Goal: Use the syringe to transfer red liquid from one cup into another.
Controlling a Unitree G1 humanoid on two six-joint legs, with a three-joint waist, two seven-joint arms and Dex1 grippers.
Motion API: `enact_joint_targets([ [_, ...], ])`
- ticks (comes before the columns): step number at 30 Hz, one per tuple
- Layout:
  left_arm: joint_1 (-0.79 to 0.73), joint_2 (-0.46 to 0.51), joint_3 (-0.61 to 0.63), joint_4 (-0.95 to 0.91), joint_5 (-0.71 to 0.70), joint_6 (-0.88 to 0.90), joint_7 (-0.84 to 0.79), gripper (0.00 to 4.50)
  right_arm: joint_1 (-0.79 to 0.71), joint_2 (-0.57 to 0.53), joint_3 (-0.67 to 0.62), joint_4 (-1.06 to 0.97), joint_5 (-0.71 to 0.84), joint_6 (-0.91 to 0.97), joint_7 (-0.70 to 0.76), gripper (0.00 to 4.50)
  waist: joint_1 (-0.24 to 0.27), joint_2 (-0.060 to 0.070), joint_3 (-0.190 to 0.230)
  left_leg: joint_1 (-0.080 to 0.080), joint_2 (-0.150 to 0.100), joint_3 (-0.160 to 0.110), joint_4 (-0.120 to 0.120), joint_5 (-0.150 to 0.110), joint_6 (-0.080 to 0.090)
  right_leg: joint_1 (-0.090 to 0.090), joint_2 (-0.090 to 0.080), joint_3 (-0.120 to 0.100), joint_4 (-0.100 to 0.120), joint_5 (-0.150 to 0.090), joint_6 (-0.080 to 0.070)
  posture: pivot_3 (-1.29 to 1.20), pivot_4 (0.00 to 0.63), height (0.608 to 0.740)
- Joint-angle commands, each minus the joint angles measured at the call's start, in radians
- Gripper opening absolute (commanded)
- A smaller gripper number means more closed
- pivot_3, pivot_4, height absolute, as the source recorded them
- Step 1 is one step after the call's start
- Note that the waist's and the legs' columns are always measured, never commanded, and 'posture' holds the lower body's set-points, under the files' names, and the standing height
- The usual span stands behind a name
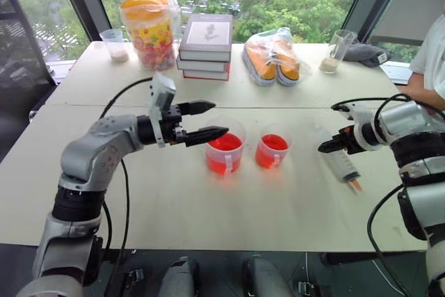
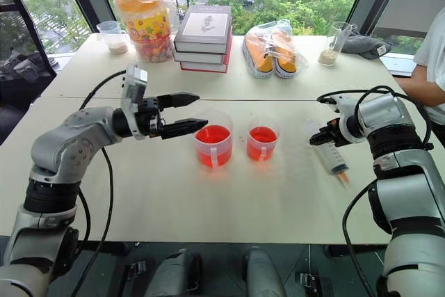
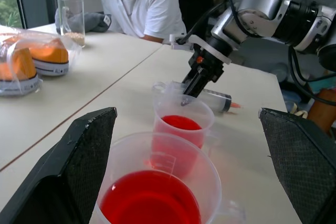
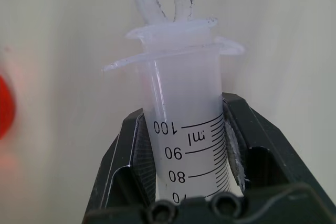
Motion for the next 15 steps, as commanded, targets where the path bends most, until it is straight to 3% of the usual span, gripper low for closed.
enact_joint_targets([
  [1,-0.034,0.020,0.006,0.021,0.008,-0.018,-0.037,4.50,0.021,-0.035,-0.196,-0.302,0.075,0.005,-0.060,1.43,-0.001,0.000,0.000,0.000,0.000,0.000,0.000,0.000,0.000,0.000,0.000,0.000,0.000,0.000,0.000,0.00,0.150,0.740],
  [7,-0.091,0.031,0.007,0.075,0.021,-0.026,-0.078,4.50,0.107,0.098,-0.450,-0.718,0.216,-0.063,-0.179,1.43,-0.002,0.000,0.000,0.000,0.001,-0.001,-0.001,0.000,0.000,-0.001,0.001,-0.001,0.001,0.000,0.000,0.00,0.150,0.740],
  [10,-0.139,0.026,0.007,0.114,0.031,-0.029,-0.083,4.50,0.106,0.290,-0.599,-0.883,0.376,-0.211,-0.230,1.43,-0.001,0.000,0.000,0.000,0.001,-0.001,0.000,0.000,0.000,0.000,0.001,-0.001,0.001,0.000,0.000,0.00,0.150,0.740],
  [15,-0.161,0.049,0.032,0.131,0.025,-0.022,-0.105,4.50,0.119,0.473,-0.612,-0.965,0.508,-0.261,-0.324,1.43,0.000,0.000,0.000,0.000,0.001,-0.001,0.000,0.000,0.000,0.001,0.000,-0.001,0.001,0.000,0.000,0.00,0.150,0.740],
])
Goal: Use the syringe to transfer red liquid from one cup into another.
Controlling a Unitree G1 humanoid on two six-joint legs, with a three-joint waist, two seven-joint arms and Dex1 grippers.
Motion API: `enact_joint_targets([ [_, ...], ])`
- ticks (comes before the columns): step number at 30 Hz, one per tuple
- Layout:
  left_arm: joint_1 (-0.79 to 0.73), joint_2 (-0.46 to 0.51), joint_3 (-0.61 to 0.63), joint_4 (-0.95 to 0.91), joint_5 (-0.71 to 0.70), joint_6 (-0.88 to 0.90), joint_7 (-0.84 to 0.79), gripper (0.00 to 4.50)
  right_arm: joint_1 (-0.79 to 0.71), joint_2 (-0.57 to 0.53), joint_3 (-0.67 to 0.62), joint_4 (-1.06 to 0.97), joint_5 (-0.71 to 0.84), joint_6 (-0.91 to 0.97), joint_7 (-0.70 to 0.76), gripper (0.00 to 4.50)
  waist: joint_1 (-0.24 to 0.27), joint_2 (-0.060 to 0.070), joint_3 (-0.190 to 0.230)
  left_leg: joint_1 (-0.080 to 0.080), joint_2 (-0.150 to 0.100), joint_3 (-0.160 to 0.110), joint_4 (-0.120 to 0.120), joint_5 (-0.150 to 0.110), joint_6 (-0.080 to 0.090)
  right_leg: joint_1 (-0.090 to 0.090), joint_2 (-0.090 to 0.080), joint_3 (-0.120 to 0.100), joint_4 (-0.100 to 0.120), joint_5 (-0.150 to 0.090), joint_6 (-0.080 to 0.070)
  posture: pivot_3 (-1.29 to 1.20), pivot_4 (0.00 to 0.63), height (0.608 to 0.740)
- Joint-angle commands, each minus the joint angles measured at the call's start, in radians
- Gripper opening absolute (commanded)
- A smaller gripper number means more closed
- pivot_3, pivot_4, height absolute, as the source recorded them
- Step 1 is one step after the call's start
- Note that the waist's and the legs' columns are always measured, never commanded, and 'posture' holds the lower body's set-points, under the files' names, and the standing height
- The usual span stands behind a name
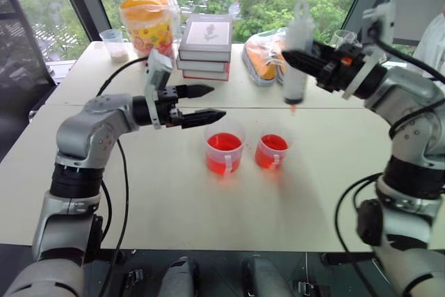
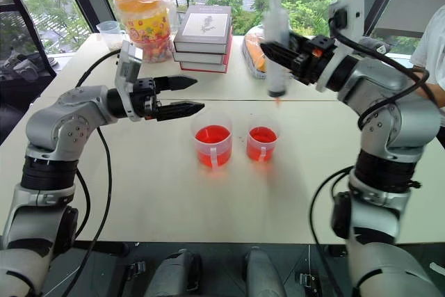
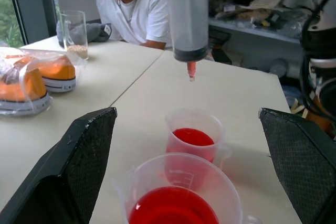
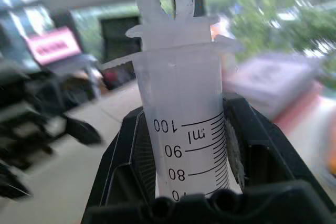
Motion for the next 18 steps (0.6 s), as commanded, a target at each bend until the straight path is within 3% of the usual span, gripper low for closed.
enact_joint_targets([
  [1,-0.021,0.033,0.042,-0.007,-0.014,-0.001,-0.021,4.50,0.008,0.083,-0.011,-0.059,0.091,-0.080,-0.058,1.43,0.000,0.000,0.000,0.000,0.000,0.000,0.000,0.000,0.000,0.000,0.000,0.000,0.000,0.000,0.000,0.00,0.150,0.740],
  [10,-0.023,0.076,0.060,-0.039,-0.035,0.050,-0.019,4.50,0.238,0.241,0.200,-0.006,0.038,-0.363,-0.050,1.43,-0.002,0.000,0.000,0.000,0.000,0.000,0.000,0.000,0.000,0.000,0.000,-0.001,0.000,0.000,0.000,0.00,0.150,0.740],
  [18,-0.031,0.094,0.058,-0.075,-0.067,0.100,-0.023,4.50,0.373,0.255,0.344,0.082,-0.075,-0.565,-0.045,1.43,-0.003,0.000,0.000,0.001,0.000,0.000,0.000,0.000,0.000,0.000,0.000,-0.001,0.000,0.000,0.000,0.00,0.150,0.740],
])
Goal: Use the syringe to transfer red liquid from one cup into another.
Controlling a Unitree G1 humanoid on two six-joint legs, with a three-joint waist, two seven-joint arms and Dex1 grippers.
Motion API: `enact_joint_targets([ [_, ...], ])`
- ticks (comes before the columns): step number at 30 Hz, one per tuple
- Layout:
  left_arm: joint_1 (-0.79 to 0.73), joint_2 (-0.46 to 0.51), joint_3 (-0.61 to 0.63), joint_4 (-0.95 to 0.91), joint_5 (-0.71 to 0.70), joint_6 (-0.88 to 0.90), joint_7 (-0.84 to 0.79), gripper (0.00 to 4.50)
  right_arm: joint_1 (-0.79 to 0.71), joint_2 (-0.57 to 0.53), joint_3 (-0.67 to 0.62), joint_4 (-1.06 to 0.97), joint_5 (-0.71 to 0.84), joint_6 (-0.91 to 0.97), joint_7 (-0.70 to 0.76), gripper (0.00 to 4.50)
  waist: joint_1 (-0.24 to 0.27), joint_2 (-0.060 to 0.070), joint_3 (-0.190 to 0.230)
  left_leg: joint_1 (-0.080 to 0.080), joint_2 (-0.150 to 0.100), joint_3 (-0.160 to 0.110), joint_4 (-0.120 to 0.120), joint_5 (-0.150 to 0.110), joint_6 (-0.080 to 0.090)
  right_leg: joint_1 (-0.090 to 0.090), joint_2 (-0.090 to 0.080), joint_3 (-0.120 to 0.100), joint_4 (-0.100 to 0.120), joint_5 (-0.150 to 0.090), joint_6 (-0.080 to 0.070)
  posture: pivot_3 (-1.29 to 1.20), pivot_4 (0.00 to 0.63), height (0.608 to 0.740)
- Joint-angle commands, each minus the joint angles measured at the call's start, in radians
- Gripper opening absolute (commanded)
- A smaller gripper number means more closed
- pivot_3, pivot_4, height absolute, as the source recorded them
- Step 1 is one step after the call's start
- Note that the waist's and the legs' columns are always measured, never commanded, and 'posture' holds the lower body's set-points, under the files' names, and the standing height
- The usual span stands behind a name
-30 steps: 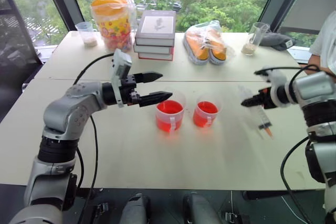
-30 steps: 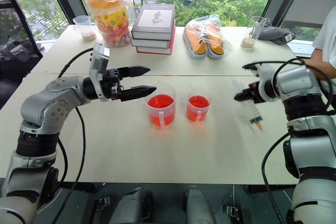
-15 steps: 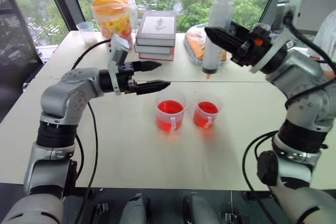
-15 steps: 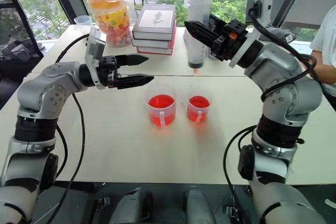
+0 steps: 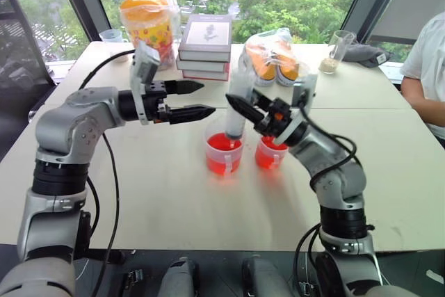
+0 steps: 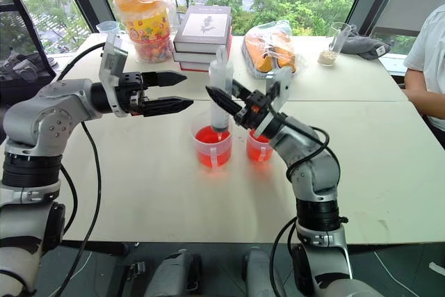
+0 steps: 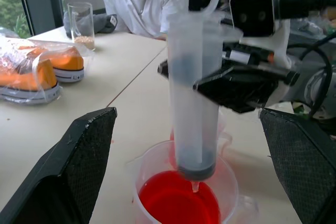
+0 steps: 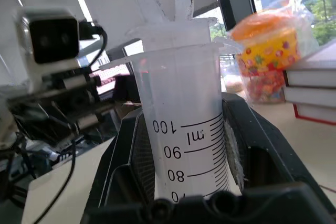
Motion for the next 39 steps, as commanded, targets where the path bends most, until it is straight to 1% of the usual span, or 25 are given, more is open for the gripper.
enact_joint_targets([
  [1,-0.031,0.007,0.027,-0.050,-0.040,0.026,-0.003,4.50,0.013,-0.001,0.039,0.001,-0.034,-0.089,0.008,1.43,0.000,0.000,0.000,0.000,0.000,0.000,0.000,0.000,0.000,0.000,0.000,0.000,0.000,0.000,0.000,0.00,0.150,0.740],
  [7,-0.014,0.000,0.001,-0.084,-0.057,0.058,-0.013,4.50,0.042,-0.013,0.078,0.015,-0.062,-0.134,0.007,1.43,0.000,0.000,0.000,0.000,0.000,0.000,0.000,0.000,0.000,0.000,0.000,0.000,0.000,0.000,0.000,0.00,0.150,0.740],
  [14,-0.034,-0.036,-0.033,-0.059,-0.032,0.041,-0.013,4.50,0.055,-0.038,0.103,0.019,-0.082,-0.148,0.009,1.43,0.001,0.000,0.000,0.000,0.000,0.000,0.000,0.000,0.000,0.000,0.000,0.000,0.000,0.000,0.000,0.00,0.150,0.740],
  [27,-0.061,-0.135,-0.076,-0.041,-0.026,0.022,-0.025,4.50,0.078,-0.074,0.127,0.004,-0.092,-0.143,0.010,1.43,0.003,0.000,0.000,0.000,0.000,0.000,0.000,0.000,0.000,0.000,0.000,0.000,0.000,0.000,0.000,0.00,0.150,0.740],
  [31,-0.072,-0.179,-0.093,0.011,0.011,-0.003,-0.005,4.50,0.074,-0.078,0.132,0.005,-0.097,-0.140,0.012,1.43,0.004,0.000,0.000,0.000,0.000,0.000,0.000,0.000,0.000,0.001,0.000,0.000,0.000,0.000,0.000,0.00,0.150,0.740],
  [33,-0.078,-0.197,-0.099,0.034,0.030,-0.015,0.005,3.96,0.072,-0.080,0.132,0.002,-0.096,-0.136,0.011,1.43,0.005,0.000,0.000,0.000,0.000,0.000,0.001,0.000,0.000,0.001,0.000,0.000,0.000,0.000,0.000,0.00,0.150,0.740],
  [34,-0.081,-0.203,-0.099,0.039,0.033,-0.015,0.007,3.61,0.072,-0.082,0.133,0.000,-0.096,-0.134,0.011,1.43,0.004,0.000,0.000,0.000,0.000,0.000,0.001,0.000,0.000,0.001,0.000,0.000,0.000,0.000,0.000,0.00,0.150,0.740],
  [35,-0.083,-0.207,-0.098,0.041,0.035,-0.015,0.007,3.07,0.072,-0.083,0.134,-0.001,-0.095,-0.133,0.011,1.43,0.004,0.000,0.000,0.000,0.000,0.000,0.001,0.000,0.000,0.001,0.000,0.000,0.000,0.000,0.000,0.00,0.150,0.740],
  [36,-0.085,-0.212,-0.095,0.042,0.034,-0.012,0.008,2.62,0.072,-0.084,0.134,-0.003,-0.095,-0.131,0.010,1.43,0.004,0.000,0.000,0.000,0.000,0.000,0.001,0.000,0.000,0.001,0.000,0.000,0.000,0.000,0.000,0.00,0.150,0.740],
  [38,-0.089,-0.220,-0.093,0.046,0.040,-0.018,0.012,1.50,0.073,-0.085,0.135,-0.005,-0.095,-0.128,0.010,1.43,0.004,0.000,0.000,0.000,0.000,-0.001,0.001,0.000,0.000,0.001,0.000,0.000,0.000,0.000,0.000,0.00,0.150,0.740],
  [39,-0.090,-0.222,-0.094,0.049,0.048,-0.025,0.014,1.04,0.073,-0.086,0.135,-0.007,-0.094,-0.125,0.010,1.43,0.004,0.000,0.000,0.000,0.000,-0.001,0.001,0.000,0.000,0.001,0.000,0.000,0.000,0.000,0.000,0.00,0.150,0.740],
])
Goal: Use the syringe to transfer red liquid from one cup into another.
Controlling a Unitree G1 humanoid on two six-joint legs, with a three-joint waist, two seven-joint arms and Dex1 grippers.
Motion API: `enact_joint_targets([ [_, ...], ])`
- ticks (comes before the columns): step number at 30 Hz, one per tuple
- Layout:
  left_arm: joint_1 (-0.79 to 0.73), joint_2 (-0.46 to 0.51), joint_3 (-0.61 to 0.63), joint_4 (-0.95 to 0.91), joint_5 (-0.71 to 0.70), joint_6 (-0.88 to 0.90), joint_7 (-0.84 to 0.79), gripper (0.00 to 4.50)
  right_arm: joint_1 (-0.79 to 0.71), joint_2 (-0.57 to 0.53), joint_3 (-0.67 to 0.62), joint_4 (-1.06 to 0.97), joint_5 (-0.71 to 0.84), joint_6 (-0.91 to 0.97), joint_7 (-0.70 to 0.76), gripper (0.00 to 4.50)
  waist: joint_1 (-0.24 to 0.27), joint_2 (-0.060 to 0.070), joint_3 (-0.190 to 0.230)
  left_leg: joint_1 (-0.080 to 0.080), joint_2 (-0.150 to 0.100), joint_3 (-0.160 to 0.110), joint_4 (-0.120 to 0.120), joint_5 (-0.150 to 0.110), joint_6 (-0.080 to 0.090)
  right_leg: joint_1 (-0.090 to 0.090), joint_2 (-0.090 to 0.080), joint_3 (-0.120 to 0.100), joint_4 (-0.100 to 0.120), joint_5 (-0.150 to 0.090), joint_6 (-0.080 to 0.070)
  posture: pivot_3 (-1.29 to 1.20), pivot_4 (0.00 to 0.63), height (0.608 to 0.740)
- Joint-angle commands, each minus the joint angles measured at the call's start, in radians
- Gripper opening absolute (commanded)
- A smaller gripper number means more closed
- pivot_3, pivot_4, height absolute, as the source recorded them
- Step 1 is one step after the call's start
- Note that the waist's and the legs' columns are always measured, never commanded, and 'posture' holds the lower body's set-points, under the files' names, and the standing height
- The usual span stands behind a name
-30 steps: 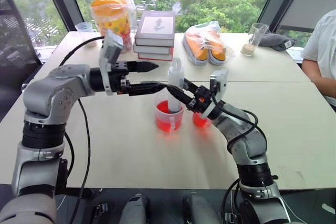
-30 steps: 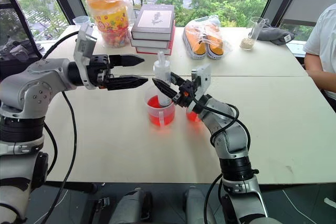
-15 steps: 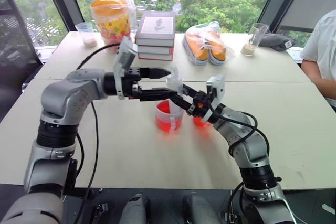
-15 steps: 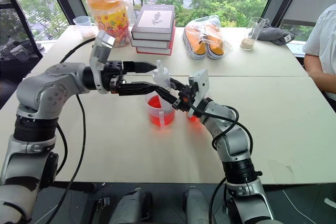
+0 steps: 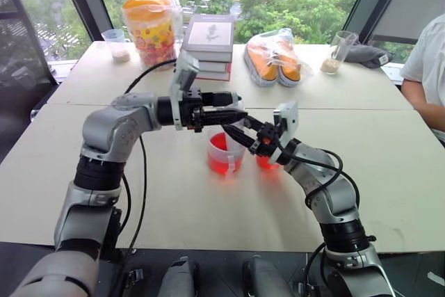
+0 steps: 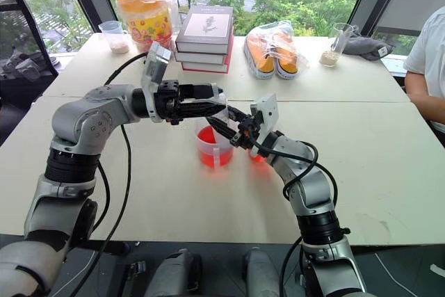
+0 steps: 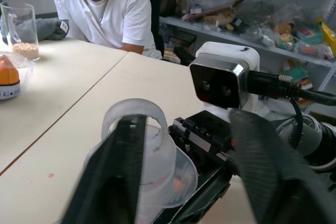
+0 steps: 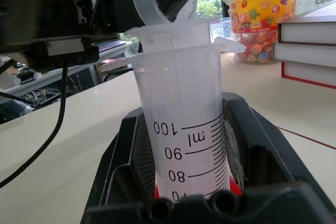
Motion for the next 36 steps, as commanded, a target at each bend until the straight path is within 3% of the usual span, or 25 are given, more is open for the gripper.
enact_joint_targets([
  [1,-0.028,-0.013,-0.003,-0.015,0.009,-0.027,0.001,0.37,-0.007,-0.004,0.012,-0.047,0.011,0.002,0.005,1.43,0.000,0.000,0.000,0.000,0.000,0.000,0.000,0.000,0.000,0.000,0.000,0.000,0.000,0.000,0.000,0.00,0.150,0.740],
  [2,-0.030,-0.016,0.000,-0.012,0.013,-0.031,0.006,0.02,-0.006,-0.005,0.012,-0.048,0.013,0.006,0.006,1.43,0.000,0.000,0.000,0.000,0.000,0.000,0.000,0.000,0.000,0.000,0.000,0.000,0.000,0.000,0.000,0.00,0.150,0.740],
  [36,-0.183,0.061,0.110,0.100,0.058,-0.162,0.049,0.02,-0.003,-0.046,0.070,-0.009,0.028,0.076,0.075,1.43,0.000,0.000,0.000,0.000,0.000,0.000,0.000,0.000,0.000,0.000,0.000,0.000,0.000,0.000,0.000,0.00,0.150,0.740],
])
